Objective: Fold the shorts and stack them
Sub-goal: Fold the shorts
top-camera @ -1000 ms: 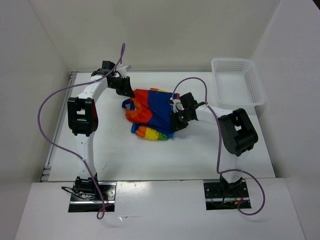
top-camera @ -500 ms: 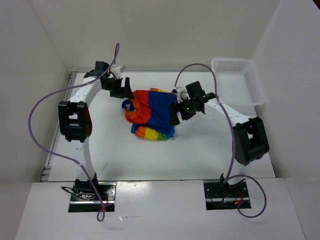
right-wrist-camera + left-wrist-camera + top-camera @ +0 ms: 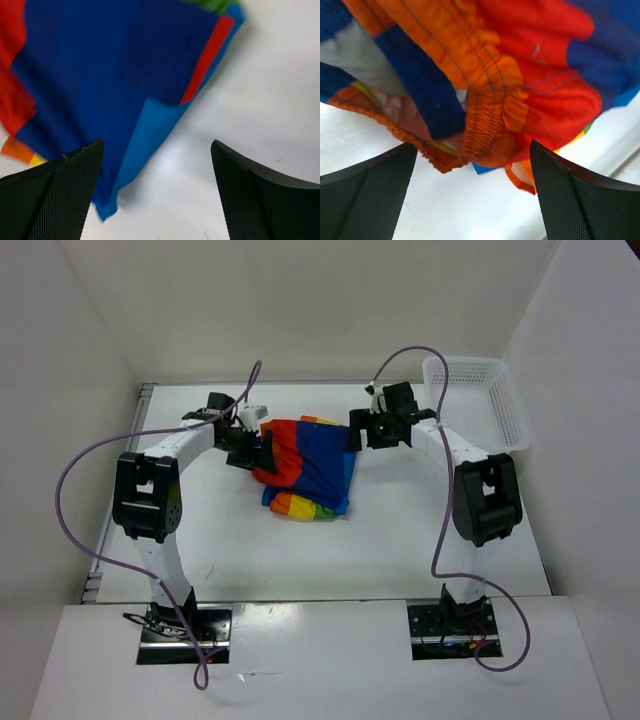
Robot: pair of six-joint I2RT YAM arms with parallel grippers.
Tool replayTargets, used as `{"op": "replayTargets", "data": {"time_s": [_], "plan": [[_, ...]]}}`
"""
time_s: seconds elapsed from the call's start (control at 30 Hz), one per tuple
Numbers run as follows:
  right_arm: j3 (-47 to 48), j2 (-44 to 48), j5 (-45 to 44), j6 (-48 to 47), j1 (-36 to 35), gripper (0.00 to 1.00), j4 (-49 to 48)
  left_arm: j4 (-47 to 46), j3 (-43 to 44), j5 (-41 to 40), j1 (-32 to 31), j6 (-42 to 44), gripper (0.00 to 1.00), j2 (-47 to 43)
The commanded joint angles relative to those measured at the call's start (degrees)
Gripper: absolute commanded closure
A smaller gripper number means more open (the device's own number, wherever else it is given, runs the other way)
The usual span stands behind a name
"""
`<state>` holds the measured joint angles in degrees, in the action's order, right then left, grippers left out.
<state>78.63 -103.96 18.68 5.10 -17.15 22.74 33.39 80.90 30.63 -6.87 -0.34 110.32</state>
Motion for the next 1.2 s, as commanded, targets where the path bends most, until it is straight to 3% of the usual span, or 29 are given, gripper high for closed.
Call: {"op": "replayTargets", "data": {"time_s": [0.0, 0.27, 0.5, 0.63, 0.7, 0.77, 0.8, 0.9, 0.93, 0.97, 1.03, 1.1, 1.17], "plan": [[7.7, -4.4, -2.5, 5.2, 2.7, 0.08, -5.7, -4.4, 5.3, -1.2, 0.0, 0.3, 0.01, -0.4], [17.0, -19.5, 3.5, 7.3, 5.4, 0.08, -3.1, 2.2, 6.5, -2.4, -0.5, 0.3, 0.01, -1.5], [21.7, -25.0, 7.8, 10.1, 5.4, 0.1, -3.1, 6.5, 9.3, -3.3, -1.7, 0.3, 0.01, 2.8], [23.8, -26.8, 8.5, 11.8, 5.4, 0.18, -3.1, 6.0, 8.7, -1.0, -2.4, 0.3, 0.01, 5.0], [23.8, -26.8, 9.0, 12.5, 5.4, 0.22, -3.1, 6.5, 7.6, -0.5, -2.4, 0.3, 0.05, 6.6], [23.2, -26.8, 9.0, 13.2, 5.4, 0.26, -3.1, 7.1, 6.5, -0.5, -2.4, 0.3, 0.14, 6.6], [22.4, -26.8, 9.6, 13.7, 5.4, 0.31, -3.1, 7.1, 5.2, -0.5, -2.4, 0.3, 0.3, 6.6], [21.0, -26.8, 9.6, 14.9, 5.4, 0.45, -3.7, 7.7, 3.9, 0.9, -1.3, 0.3, 0.5, 5.4], [21.0, -26.8, 9.6, 15.6, 5.4, 0.6, -3.7, 7.7, 3.9, 1.4, -1.3, 0.3, 0.55, 4.9], [21.0, -27.3, 7.4, 16.7, 5.4, 0.69, -4.2, 8.4, 3.9, 1.4, -1.3, 0.3, 0.69, 4.9], [22.8, -28.0, 5.1, 16.7, 5.4, 0.89, -4.2, 9.0, 3.9, 2.0, 0.3, 0.3, 0.82, 3.4], [23.8, -28.0, 1.6, 17.2, 5.4, 0.99, -4.2, 10.2, 4.4, 2.5, 1.0, 0.3, 0.96, 2.2], [24.7, -28.0, 0.2, 17.2, 5.4, 1.0, -4.2, 10.7, 3.2, 3.6, 1.5, 0.3, 1.0, 0.3]]}}
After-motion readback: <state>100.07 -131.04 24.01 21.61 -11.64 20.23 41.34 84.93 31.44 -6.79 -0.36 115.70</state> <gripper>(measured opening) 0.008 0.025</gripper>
